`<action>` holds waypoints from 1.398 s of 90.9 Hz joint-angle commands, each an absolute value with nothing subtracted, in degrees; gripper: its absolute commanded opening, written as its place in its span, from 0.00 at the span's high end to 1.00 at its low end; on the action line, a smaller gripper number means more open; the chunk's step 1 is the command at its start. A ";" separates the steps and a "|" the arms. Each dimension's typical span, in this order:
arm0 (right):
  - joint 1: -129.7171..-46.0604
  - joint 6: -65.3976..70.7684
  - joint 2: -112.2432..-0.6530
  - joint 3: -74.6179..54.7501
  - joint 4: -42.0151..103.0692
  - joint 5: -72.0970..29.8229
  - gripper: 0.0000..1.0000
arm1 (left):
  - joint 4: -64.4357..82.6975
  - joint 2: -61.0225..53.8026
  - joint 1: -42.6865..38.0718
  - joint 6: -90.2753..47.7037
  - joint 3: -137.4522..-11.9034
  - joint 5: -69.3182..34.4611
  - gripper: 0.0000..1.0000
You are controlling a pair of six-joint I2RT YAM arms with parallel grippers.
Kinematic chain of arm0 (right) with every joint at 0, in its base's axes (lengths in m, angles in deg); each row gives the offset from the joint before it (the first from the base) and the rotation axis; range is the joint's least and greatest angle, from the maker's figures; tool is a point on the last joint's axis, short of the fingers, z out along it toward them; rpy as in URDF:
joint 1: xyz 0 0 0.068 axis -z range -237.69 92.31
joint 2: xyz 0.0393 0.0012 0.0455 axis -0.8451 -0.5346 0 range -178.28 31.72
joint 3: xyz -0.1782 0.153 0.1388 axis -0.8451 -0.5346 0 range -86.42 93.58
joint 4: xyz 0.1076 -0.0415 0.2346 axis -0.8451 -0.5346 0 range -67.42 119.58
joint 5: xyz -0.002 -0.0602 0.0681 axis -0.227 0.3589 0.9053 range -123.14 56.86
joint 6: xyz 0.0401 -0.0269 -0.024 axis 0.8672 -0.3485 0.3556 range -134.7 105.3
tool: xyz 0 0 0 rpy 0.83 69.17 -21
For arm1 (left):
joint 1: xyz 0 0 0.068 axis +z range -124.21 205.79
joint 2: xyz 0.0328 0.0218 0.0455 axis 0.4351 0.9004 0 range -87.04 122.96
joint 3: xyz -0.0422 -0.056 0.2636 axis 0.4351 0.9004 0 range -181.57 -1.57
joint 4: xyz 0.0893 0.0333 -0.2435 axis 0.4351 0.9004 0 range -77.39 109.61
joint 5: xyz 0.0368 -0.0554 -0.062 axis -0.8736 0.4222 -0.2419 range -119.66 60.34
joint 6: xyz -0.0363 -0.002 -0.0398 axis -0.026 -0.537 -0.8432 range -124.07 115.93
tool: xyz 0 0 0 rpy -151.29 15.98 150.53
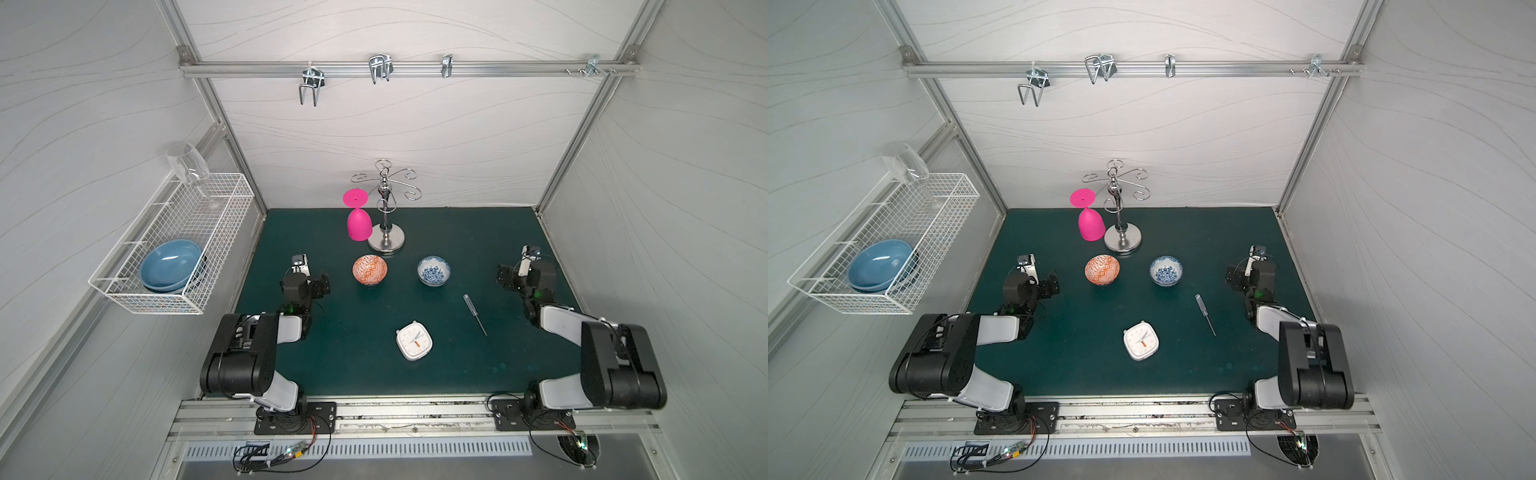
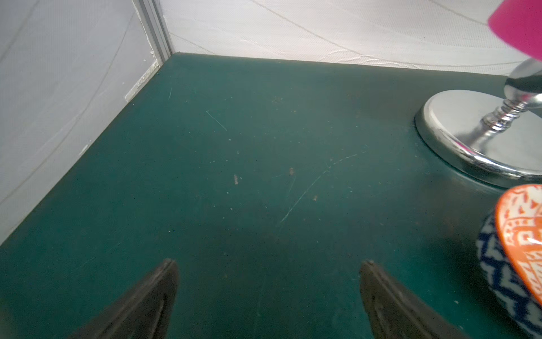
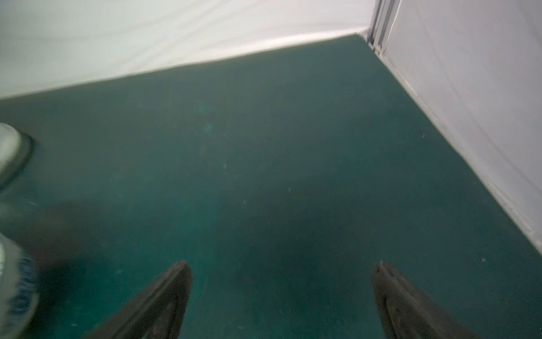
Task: Remove the battery from the alarm
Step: Pick up the alarm from the center of the board.
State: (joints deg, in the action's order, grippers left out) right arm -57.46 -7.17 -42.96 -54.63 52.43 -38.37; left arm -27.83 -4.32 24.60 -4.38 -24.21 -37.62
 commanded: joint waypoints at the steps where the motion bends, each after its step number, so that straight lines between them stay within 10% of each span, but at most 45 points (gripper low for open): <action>1: -58.49 -0.01 -31.46 -50.57 37.25 -33.36 0.01 | -16.72 -15.23 21.46 -7.75 -28.03 -42.78 0.00; 42: -86.87 9.72 -27.50 -40.79 0.63 -15.51 0.01 | 22.34 -33.78 15.91 -54.02 -32.20 5.85 0.00; 71: -95.52 10.25 -40.86 -42.22 1.30 -11.44 0.26 | 11.98 -34.39 -3.88 -67.75 -19.31 5.67 0.00; 127: -101.72 21.45 -58.28 -38.29 10.69 -22.67 0.50 | -10.94 -6.92 -13.34 -78.31 -22.66 0.84 0.00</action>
